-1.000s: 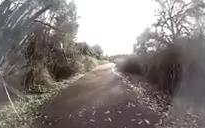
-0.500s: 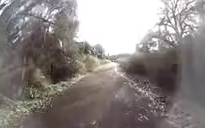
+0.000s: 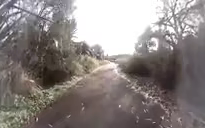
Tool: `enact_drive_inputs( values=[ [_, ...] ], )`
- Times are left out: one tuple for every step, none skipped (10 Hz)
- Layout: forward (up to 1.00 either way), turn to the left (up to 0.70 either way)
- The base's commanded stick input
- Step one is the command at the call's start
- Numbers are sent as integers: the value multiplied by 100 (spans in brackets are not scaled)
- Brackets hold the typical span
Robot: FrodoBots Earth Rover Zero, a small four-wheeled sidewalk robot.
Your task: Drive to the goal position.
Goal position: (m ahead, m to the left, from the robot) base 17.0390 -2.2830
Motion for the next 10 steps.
enact_drive_inputs(
  values=[
    [70, -35],
    [70, -18],
    [70, 0],
    [70, 0],
    [70, -14],
    [70, -34],
    [70, -35],
    [70, -35],
    [70, -35],
    [70, -9]
  ],
)
